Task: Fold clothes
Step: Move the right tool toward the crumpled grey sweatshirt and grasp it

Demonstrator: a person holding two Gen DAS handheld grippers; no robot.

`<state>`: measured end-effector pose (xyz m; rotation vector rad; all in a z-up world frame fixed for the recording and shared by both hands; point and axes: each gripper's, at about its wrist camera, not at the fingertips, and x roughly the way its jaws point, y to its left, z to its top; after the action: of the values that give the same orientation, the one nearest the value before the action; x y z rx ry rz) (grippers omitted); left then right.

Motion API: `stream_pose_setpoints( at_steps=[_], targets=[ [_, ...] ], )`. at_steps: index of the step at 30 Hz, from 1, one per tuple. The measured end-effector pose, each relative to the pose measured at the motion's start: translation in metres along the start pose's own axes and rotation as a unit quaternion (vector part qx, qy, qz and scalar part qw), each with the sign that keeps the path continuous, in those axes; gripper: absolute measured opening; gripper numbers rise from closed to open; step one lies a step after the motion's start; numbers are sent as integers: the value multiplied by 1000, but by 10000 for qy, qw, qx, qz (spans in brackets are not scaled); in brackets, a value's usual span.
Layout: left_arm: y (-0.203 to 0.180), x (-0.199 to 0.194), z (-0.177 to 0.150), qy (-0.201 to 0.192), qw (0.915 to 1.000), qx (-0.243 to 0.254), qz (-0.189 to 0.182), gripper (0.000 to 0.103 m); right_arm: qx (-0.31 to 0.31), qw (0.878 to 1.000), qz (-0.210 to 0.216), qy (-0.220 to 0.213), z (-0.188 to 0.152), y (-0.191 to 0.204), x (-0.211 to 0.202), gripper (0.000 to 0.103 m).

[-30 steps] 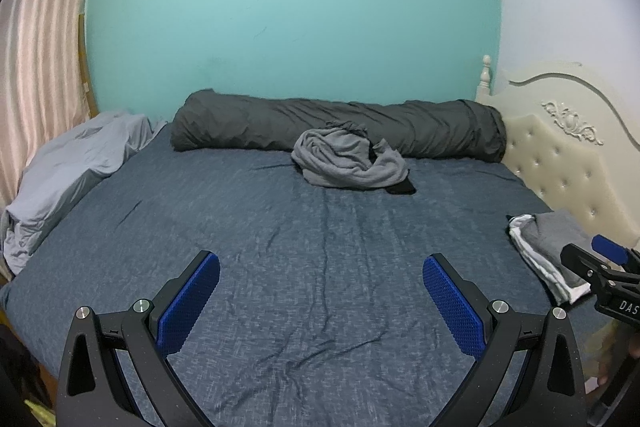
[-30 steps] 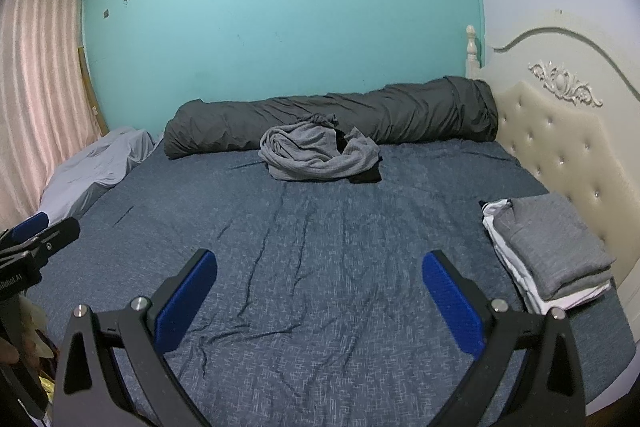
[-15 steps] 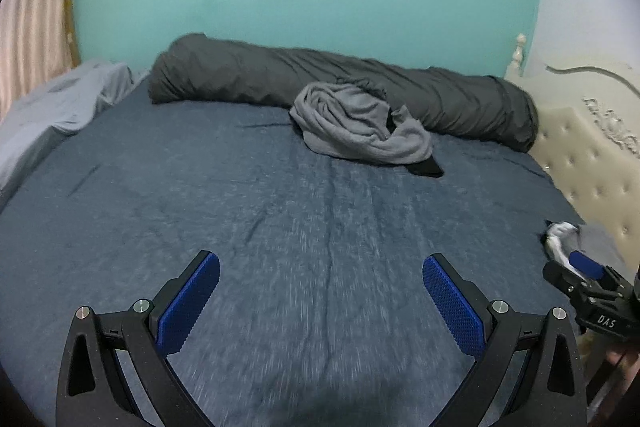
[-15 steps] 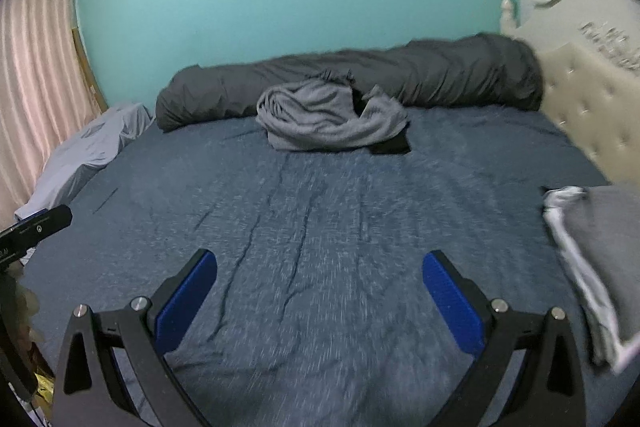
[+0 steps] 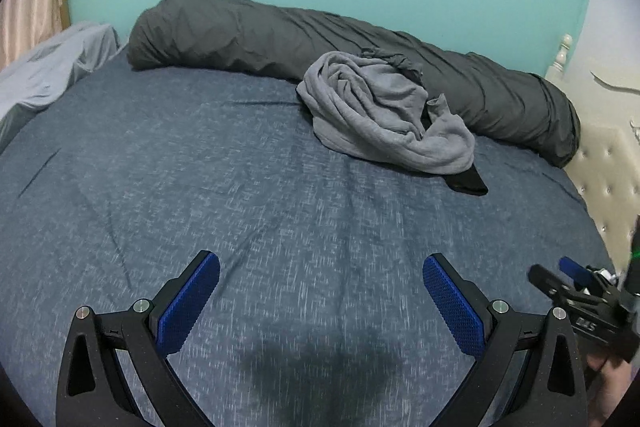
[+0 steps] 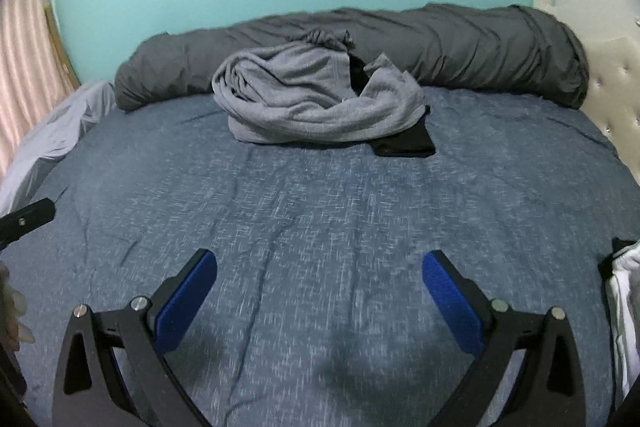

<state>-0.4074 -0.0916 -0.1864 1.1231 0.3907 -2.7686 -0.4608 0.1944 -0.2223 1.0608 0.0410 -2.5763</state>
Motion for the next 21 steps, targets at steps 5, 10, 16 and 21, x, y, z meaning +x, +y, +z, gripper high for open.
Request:
stream_pose_setpoints(
  at_steps=[5,10,16,21],
  targets=[
    [20,24,23,206,9996,-188,0,103,-132,9997,-10,206,37,14,34,103],
    [44,53,43,368,9985,-406,40,103,-403,9986,32,347,76,31,85,102],
    [71,87,60,538,9964,-660,33,103,-898,9951,-24,423,121,55,155,102],
    [91,110,64,650,9953,-709,140,103,-1171,9917,-220,476,142,69,214,102]
  ],
)
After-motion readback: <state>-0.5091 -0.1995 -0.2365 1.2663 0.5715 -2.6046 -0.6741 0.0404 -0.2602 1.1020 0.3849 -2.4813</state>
